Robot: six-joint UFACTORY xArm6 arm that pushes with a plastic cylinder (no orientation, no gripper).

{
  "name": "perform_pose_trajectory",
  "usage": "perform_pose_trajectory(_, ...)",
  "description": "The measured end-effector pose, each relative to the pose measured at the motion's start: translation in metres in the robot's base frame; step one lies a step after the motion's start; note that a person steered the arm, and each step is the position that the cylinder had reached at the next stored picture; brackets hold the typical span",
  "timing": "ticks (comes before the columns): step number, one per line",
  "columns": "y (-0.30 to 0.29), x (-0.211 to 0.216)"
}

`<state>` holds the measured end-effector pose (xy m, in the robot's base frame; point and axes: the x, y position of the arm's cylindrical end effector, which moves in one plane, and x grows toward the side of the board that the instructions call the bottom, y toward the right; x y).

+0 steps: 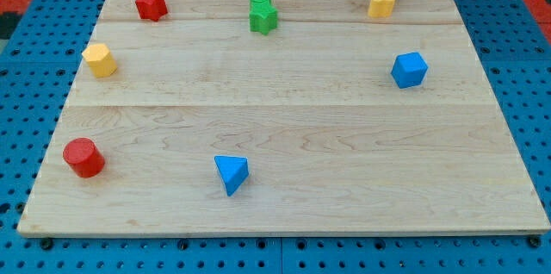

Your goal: Move the heart towards the center

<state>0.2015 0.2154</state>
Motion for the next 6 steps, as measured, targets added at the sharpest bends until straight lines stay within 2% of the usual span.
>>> perform_pose_trajectory(1, -0.055, 0.023)
perform_pose_trajectory(2, -0.133, 0.040)
perform_pose_trajectory(3, -0.119, 0.058)
perform_pose_trajectory(4, -0.102, 0.094)
perform_pose_trajectory(5, -0.063, 0.105)
perform_pose_trajectory(6, -0.107, 0.132)
